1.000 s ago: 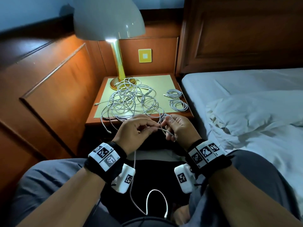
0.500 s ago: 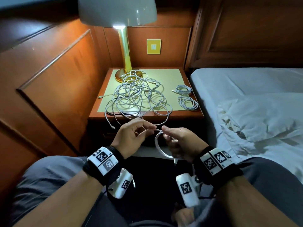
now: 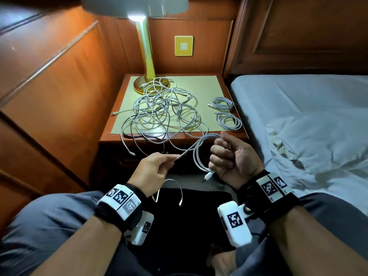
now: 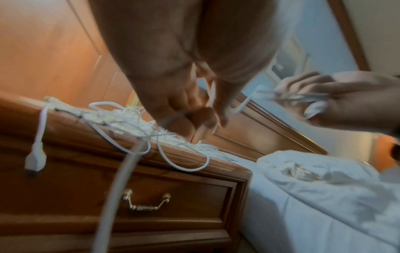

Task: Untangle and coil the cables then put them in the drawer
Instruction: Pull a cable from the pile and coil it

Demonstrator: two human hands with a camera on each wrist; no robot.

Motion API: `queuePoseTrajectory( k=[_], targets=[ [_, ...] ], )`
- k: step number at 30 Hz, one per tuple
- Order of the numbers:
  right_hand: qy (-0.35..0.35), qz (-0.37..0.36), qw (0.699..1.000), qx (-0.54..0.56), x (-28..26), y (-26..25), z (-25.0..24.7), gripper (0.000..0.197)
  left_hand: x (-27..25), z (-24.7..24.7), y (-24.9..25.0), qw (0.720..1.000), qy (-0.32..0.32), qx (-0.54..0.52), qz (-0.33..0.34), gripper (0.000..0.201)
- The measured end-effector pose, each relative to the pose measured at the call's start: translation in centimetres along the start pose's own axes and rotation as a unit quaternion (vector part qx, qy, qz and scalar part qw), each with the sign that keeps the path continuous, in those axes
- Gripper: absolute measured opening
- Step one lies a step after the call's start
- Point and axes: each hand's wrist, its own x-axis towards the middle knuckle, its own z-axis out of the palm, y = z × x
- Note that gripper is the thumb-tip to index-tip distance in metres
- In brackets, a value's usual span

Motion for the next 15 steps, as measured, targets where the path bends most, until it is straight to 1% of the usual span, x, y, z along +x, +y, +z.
queuePoseTrajectory(
  k=[1,2,4,5,6,8,9,11,13,15],
  targets=[
    [0.007,-0.011,1.000,0.003,0.3,0.1,0.0,0.036,-0.2,0.1,0.1,0.999,-0.037,0.018,0.013,0.037],
    [0.016,-0.024,1.000,-0.001,0.4,0.3,0.0,0.035,-0.4,0.3,0.3,0.995,-0.090,0.047,0.019,0.042],
    [0.040,-0.049,0.998,-0.029,0.9,0.6,0.0,0.034,-0.9,0.7,0.9,0.978,-0.183,0.096,0.032,0.051],
    [0.057,-0.062,0.995,-0.049,1.1,0.8,0.1,0.034,-1.0,0.8,1.2,0.975,-0.198,0.095,0.037,0.050],
    [0.076,-0.077,0.992,-0.068,1.3,1.0,0.1,0.034,-1.0,0.8,1.4,0.977,-0.200,0.074,0.023,0.046],
    [0.119,-0.111,0.983,-0.088,1.7,1.2,0.0,0.033,-0.8,0.5,1.4,0.987,-0.150,0.051,0.021,0.033],
    [0.142,-0.125,0.978,-0.087,2.0,1.2,-0.2,0.031,-0.6,0.3,1.4,0.989,-0.131,0.065,0.020,0.026],
    [0.183,-0.140,0.971,-0.069,2.5,1.0,-0.8,0.030,-0.4,-0.4,0.8,0.988,-0.124,0.093,-0.008,0.012],
    [0.210,-0.153,0.964,-0.052,2.9,0.4,-1.5,0.030,-0.2,-0.8,0.0,0.984,-0.127,0.114,-0.045,0.015],
    [0.224,-0.166,0.959,-0.057,3.1,-0.2,-2.0,0.030,-0.2,-0.9,-0.9,0.979,-0.129,0.145,-0.059,0.026]
  ],
)
